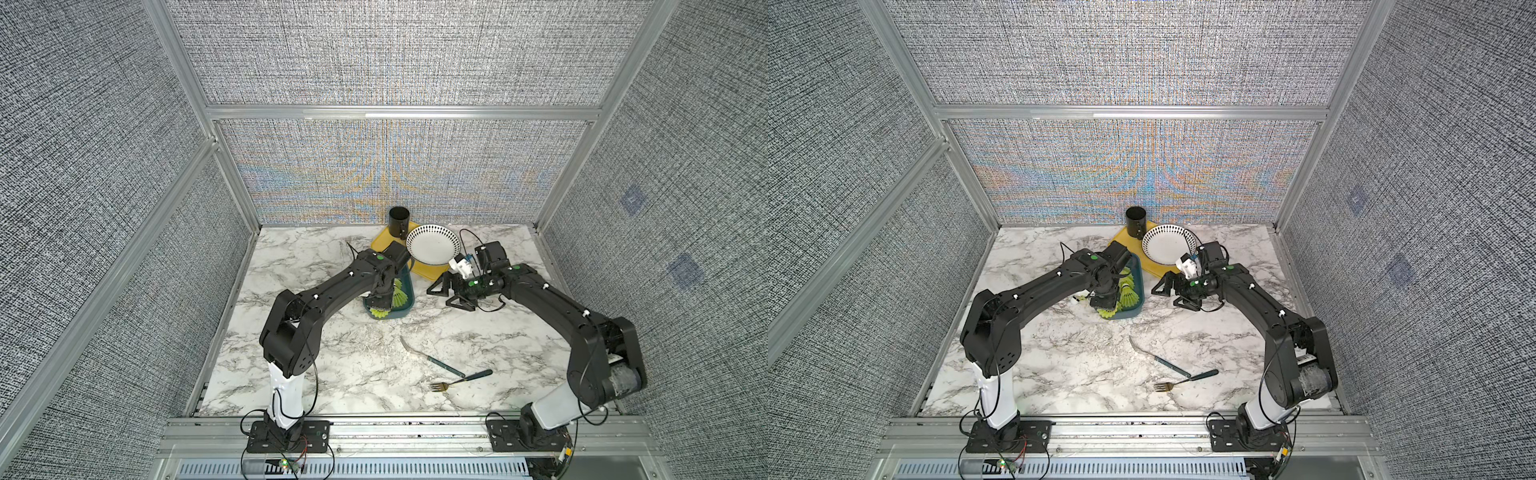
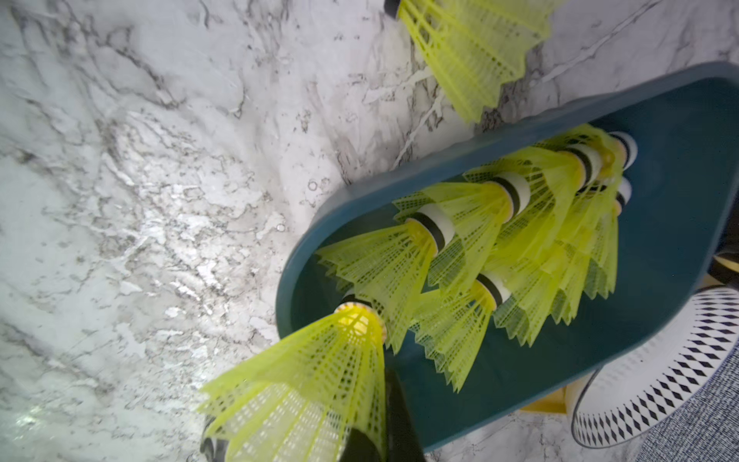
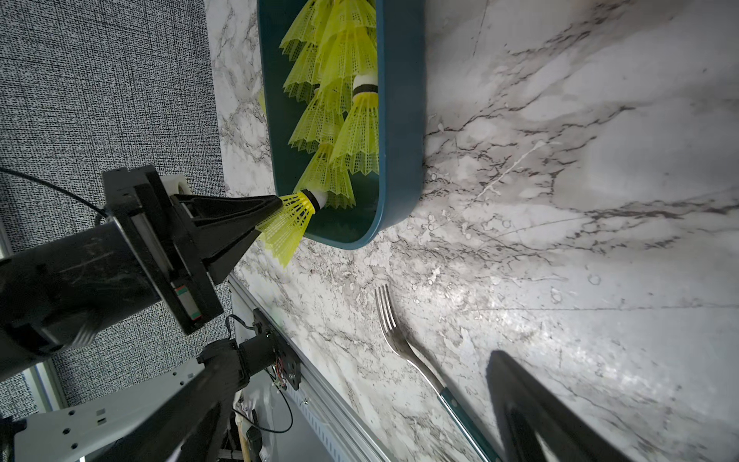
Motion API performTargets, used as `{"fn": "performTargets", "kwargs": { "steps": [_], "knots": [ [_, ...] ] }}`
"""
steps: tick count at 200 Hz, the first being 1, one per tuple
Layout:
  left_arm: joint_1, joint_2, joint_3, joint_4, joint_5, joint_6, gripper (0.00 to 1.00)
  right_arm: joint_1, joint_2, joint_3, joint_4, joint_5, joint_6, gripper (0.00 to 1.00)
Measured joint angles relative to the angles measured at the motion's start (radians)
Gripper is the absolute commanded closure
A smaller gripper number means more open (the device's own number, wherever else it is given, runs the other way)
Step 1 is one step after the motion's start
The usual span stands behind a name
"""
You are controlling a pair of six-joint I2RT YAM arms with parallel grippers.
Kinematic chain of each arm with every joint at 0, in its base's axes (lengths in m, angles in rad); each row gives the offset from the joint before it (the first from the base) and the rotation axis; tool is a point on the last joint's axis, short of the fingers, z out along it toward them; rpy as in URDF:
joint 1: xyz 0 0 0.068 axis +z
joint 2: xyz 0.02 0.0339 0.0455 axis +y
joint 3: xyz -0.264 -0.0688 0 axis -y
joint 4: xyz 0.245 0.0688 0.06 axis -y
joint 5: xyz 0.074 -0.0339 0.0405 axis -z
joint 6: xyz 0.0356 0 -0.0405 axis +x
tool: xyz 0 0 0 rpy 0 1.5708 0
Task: Put the shuttlecocks into the storage box
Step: Place the shuttlecock in the storage box.
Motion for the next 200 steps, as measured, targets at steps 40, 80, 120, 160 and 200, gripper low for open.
{"fn": "performTargets", "kwargs": {
  "steps": [40, 80, 120, 160, 200],
  "knots": [
    [0.000, -0.034, -0.095, 0.142, -0.087, 0.031, 0.98, 0.000, 0.006, 0.003, 0.009, -0.013, 0.000, 0.01],
    [0.000, -0.055, -0.195, 0.288, -0.131, 0.051, 0.98, 0.000, 0.006, 0.002, 0.011, -0.015, 0.000, 0.01],
    [0.000, -0.062, -0.264, 0.423, -0.174, 0.070, 0.98, 0.000, 0.011, 0.002, 0.013, -0.019, 0.000, 0.01],
    [0.000, -0.074, -0.335, 0.523, -0.184, 0.079, 0.98, 0.003, 0.023, 0.001, 0.030, -0.045, 0.007, 0.01],
    [-0.001, -0.086, -0.378, 0.558, -0.188, 0.064, 0.98, 0.011, 0.053, 0.000, 0.079, -0.095, 0.030, 0.01]
  ]
}}
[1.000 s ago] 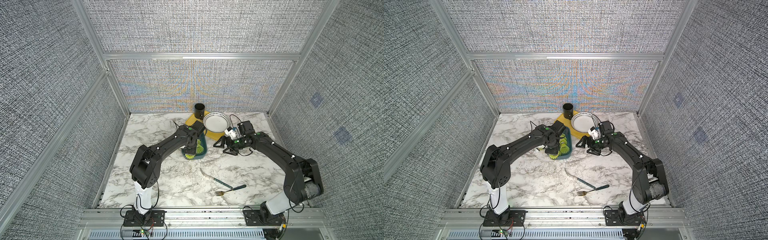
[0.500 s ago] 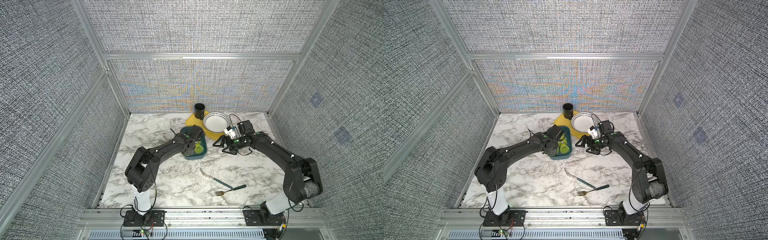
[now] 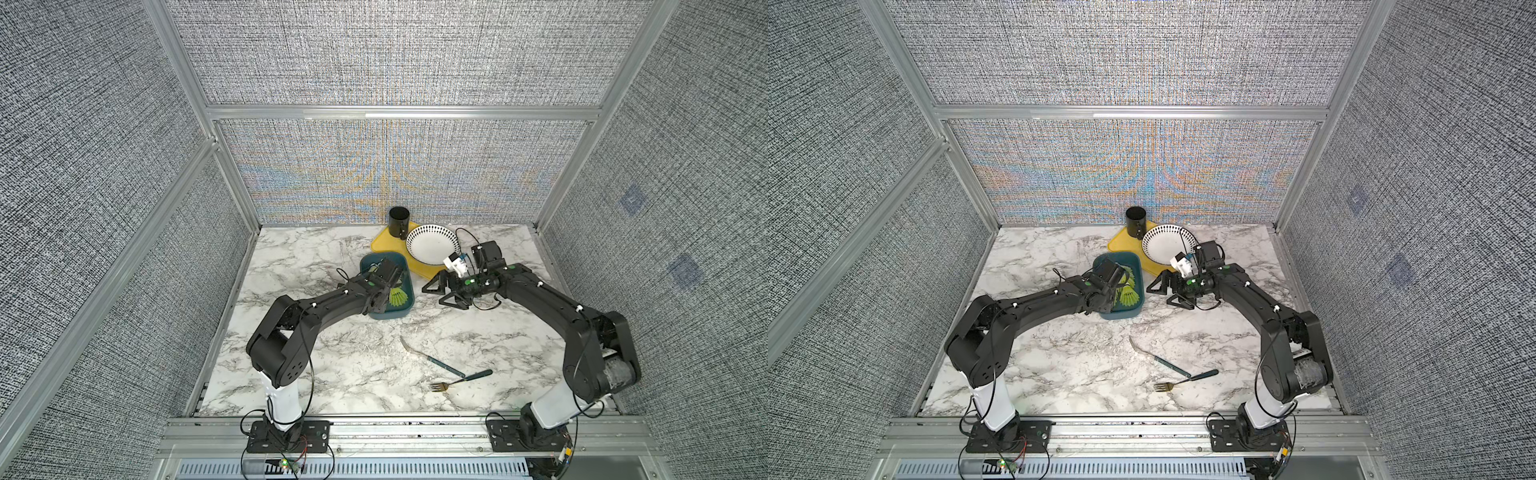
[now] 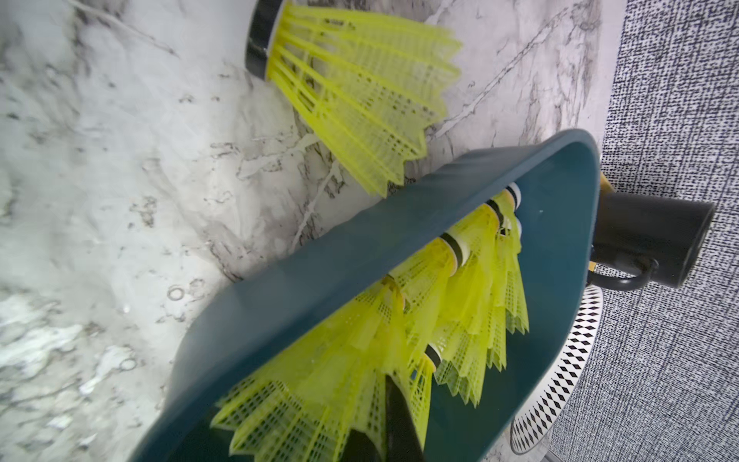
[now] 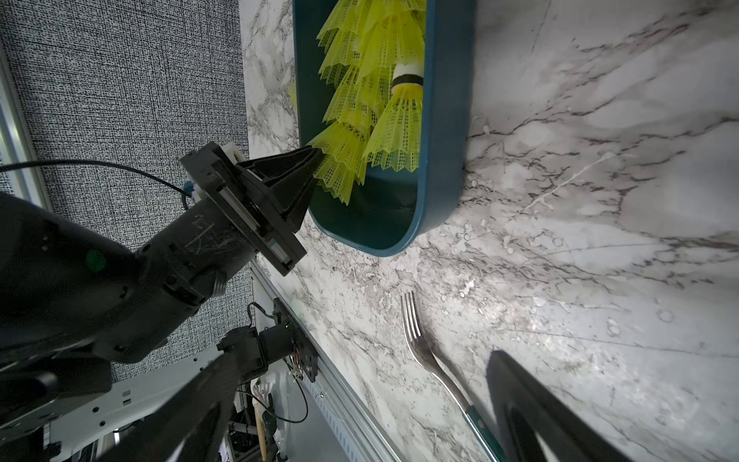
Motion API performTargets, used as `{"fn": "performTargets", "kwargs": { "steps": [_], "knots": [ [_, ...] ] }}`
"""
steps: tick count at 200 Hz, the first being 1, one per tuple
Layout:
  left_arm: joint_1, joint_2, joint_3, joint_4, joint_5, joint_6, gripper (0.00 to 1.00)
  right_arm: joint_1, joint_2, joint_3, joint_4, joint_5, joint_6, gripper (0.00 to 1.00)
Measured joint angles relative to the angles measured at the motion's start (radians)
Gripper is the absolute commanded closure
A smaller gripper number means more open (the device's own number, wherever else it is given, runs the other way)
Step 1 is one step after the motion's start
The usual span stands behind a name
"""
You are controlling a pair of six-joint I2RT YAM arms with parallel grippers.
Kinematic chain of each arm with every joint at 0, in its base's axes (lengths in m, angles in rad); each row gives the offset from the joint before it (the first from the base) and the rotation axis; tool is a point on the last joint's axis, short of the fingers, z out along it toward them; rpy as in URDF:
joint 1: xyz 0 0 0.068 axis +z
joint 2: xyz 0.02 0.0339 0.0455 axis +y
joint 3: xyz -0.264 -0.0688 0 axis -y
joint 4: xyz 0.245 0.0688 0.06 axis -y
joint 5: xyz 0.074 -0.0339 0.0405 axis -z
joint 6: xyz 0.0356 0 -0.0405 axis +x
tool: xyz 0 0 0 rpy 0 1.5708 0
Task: Put the shuttlecocks into the storage box
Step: Place the shuttlecock in the storage box.
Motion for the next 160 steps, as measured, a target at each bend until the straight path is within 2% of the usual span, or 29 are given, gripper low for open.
{"fn": "performTargets", "kwargs": {
  "steps": [84, 127, 144, 153, 160],
  "knots": [
    [0.000, 0.000, -0.025, 0.040, 0.022, -0.015, 0.95, 0.006, 0.175, 0.172, -0.005, -0.042, -0.016, 0.01],
    [0.000, 0.000, -0.029, 0.055, 0.036, -0.029, 0.92, 0.009, 0.198, 0.213, -0.017, -0.047, -0.023, 0.01],
    [0.000, 0.000, -0.029, 0.056, 0.047, -0.029, 0.83, 0.011, 0.198, 0.210, -0.018, -0.047, -0.023, 0.01],
    [0.000, 0.000, -0.029, 0.055, 0.050, -0.029, 0.69, 0.014, 0.197, 0.207, -0.018, -0.048, -0.024, 0.01],
    [0.000, -0.002, -0.029, 0.052, 0.052, -0.029, 0.64, 0.014, 0.195, 0.203, -0.018, -0.048, -0.023, 0.01]
  ]
}}
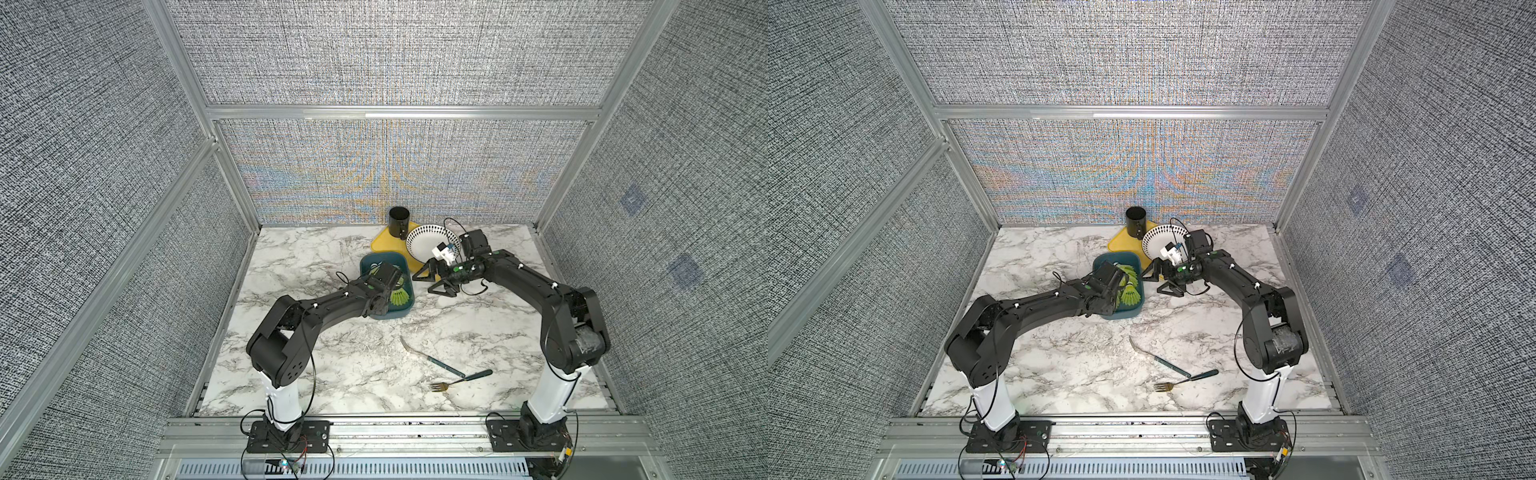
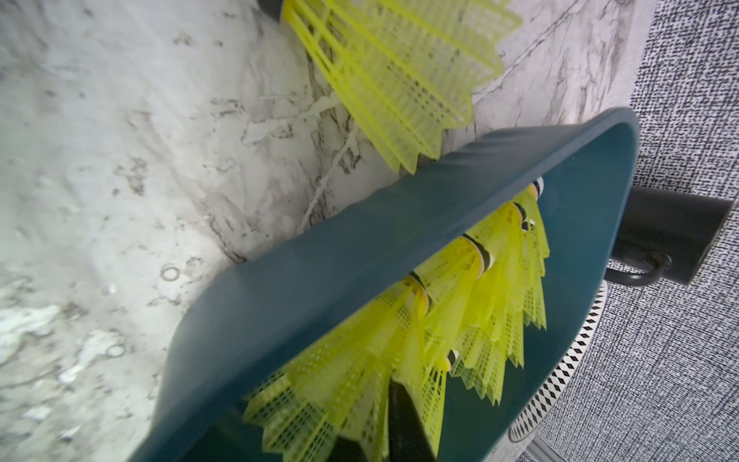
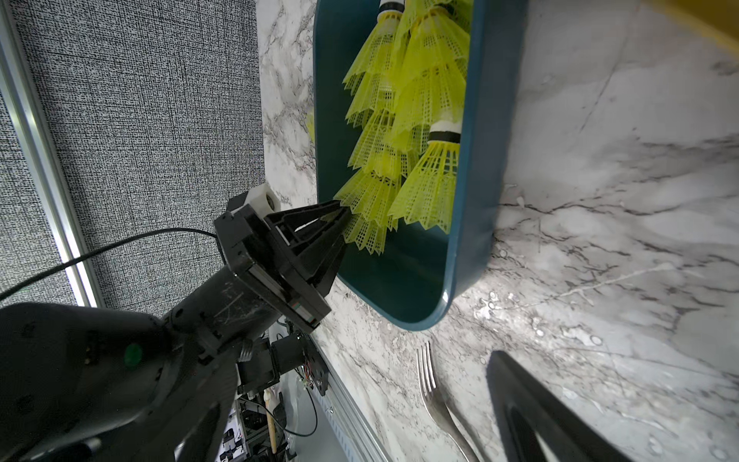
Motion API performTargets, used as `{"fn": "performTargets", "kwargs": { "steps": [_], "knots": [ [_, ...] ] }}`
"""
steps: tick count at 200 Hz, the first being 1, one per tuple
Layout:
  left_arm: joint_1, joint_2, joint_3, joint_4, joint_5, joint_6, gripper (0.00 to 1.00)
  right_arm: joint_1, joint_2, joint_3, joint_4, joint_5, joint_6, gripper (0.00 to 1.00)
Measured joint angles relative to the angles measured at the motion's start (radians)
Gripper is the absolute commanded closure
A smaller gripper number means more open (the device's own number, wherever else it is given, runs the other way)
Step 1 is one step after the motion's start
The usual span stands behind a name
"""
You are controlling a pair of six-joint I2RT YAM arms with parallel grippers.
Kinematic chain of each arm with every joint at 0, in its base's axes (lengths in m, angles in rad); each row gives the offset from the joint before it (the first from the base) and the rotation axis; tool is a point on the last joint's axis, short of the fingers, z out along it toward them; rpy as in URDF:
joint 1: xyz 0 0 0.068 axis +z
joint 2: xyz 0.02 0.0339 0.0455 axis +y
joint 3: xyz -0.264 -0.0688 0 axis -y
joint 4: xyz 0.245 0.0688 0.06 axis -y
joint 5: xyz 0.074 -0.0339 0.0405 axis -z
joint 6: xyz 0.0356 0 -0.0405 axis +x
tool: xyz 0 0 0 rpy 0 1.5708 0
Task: Put the shuttlecocks into the storage box
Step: Place the shuttlecock in the storage box.
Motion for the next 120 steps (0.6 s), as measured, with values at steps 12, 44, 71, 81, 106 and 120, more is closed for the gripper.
{"fn": "performTargets", "kwargs": {
  "steps": [12, 44, 71, 81, 106, 120],
  "knots": [
    [0.000, -0.009, 0.000, -0.008, 0.001, -0.003, 0.56, 0.001, -0.004, -0.006, -0.001, 0.000, 0.000, 0.01],
    [-0.001, -0.040, 0.000, -0.025, 0.009, -0.003, 0.34, 0.002, -0.015, -0.012, 0.001, -0.001, 0.000, 0.01],
    [-0.001, -0.047, 0.005, -0.066, 0.031, -0.007, 0.24, 0.001, -0.015, -0.013, 0.000, -0.001, 0.001, 0.01],
    [-0.002, -0.048, 0.007, -0.082, 0.042, -0.016, 0.16, 0.001, -0.015, -0.013, 0.001, -0.001, 0.001, 0.01],
    [-0.002, -0.048, 0.023, -0.113, 0.060, -0.034, 0.11, 0.001, -0.015, -0.013, 0.001, -0.001, 0.001, 0.01],
    [-0.002, -0.048, 0.027, -0.134, 0.074, -0.039, 0.14, 0.001, -0.015, -0.013, 0.000, -0.001, 0.001, 0.01]
  ]
}}
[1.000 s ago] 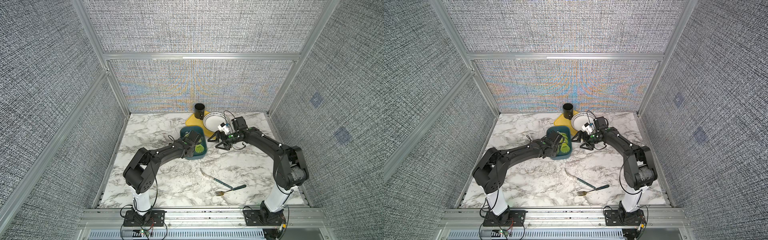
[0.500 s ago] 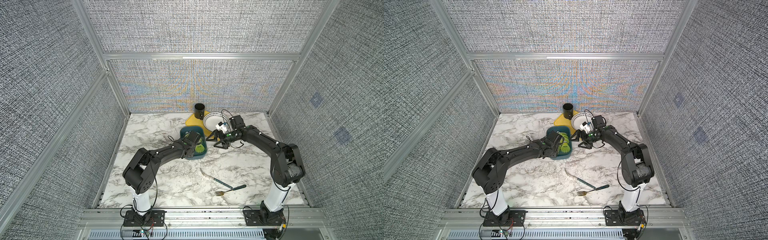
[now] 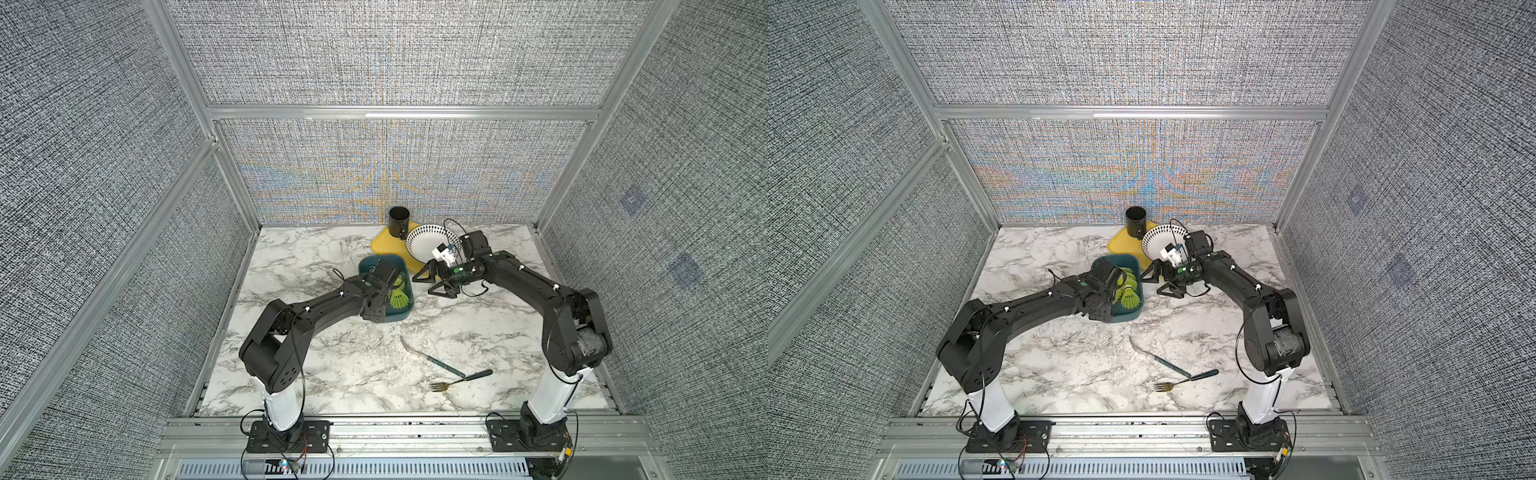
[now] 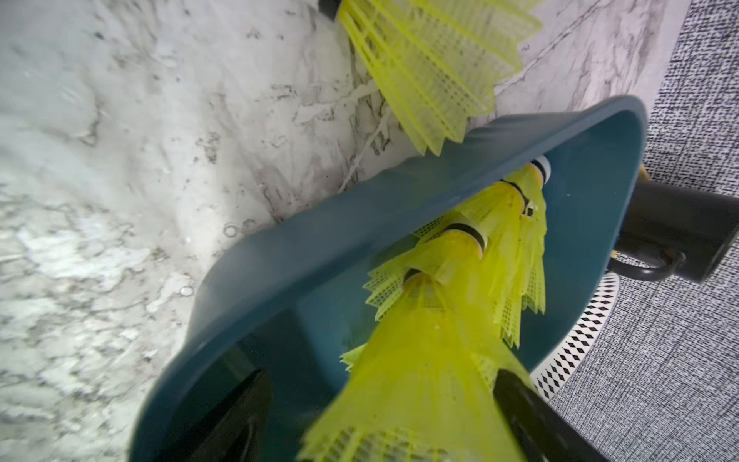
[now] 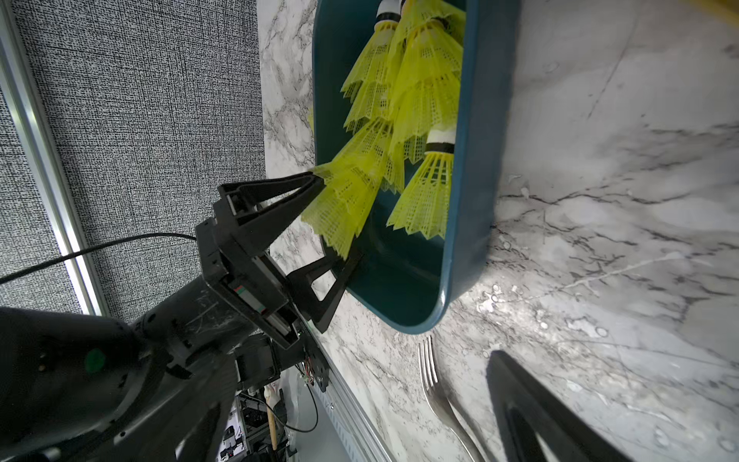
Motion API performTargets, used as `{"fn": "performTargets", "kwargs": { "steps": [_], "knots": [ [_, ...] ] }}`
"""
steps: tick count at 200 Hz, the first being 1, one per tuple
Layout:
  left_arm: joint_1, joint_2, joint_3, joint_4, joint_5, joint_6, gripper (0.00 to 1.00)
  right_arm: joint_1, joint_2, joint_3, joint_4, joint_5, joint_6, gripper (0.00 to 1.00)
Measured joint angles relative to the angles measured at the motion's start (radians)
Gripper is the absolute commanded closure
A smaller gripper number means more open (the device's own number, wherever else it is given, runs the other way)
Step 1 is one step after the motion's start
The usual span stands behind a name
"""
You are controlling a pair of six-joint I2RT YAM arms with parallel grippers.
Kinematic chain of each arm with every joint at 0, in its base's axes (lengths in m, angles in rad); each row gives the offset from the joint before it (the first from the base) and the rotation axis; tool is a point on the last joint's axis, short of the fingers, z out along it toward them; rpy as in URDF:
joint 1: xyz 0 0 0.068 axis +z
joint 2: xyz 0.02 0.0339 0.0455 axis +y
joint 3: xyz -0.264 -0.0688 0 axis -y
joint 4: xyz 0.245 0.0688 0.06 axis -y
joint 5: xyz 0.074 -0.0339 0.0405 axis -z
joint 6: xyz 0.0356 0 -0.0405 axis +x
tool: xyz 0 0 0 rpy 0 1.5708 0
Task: Put the shuttlecocks into the storage box
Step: Place the shuttlecock in the storage box, then adjust the storage box at the center of the board.
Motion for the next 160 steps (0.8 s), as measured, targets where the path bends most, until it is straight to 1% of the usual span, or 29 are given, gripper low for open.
{"fn": "performTargets", "kwargs": {
  "steps": [70, 89, 110, 120, 126, 130, 142, 147, 160],
  "knots": [
    [-0.001, -0.016, 0.030, -0.066, 0.015, -0.013, 0.29, 0.000, 0.002, 0.000, 0.000, 0.000, -0.001, 0.01],
    [-0.001, -0.016, 0.058, -0.104, 0.034, -0.013, 0.37, 0.000, 0.006, 0.001, -0.001, 0.000, -0.001, 0.01],
    [-0.002, -0.016, 0.078, -0.141, 0.063, -0.013, 0.43, 0.000, 0.009, 0.005, -0.003, 0.000, -0.001, 0.01],
    [-0.003, -0.016, 0.077, -0.159, 0.081, -0.013, 0.47, 0.000, 0.010, 0.008, -0.001, 0.001, -0.001, 0.01],
    [-0.004, -0.016, 0.076, -0.169, 0.089, -0.013, 0.54, 0.000, 0.010, 0.008, -0.002, 0.001, -0.001, 0.01],
    [-0.005, -0.016, 0.076, -0.176, 0.090, -0.013, 0.57, 0.000, 0.010, 0.009, -0.003, 0.002, -0.001, 0.01],
    [-0.005, -0.016, 0.077, -0.193, 0.110, -0.012, 0.60, 0.000, 0.013, 0.012, -0.003, 0.002, -0.001, 0.01],
    [-0.005, -0.016, 0.077, -0.200, 0.113, -0.013, 0.65, 0.000, 0.013, 0.013, -0.003, 0.002, -0.001, 0.01],
    [-0.005, -0.016, 0.079, -0.217, 0.119, -0.013, 0.69, 0.000, 0.013, 0.015, -0.005, 0.002, -0.001, 0.01]
  ]
}}
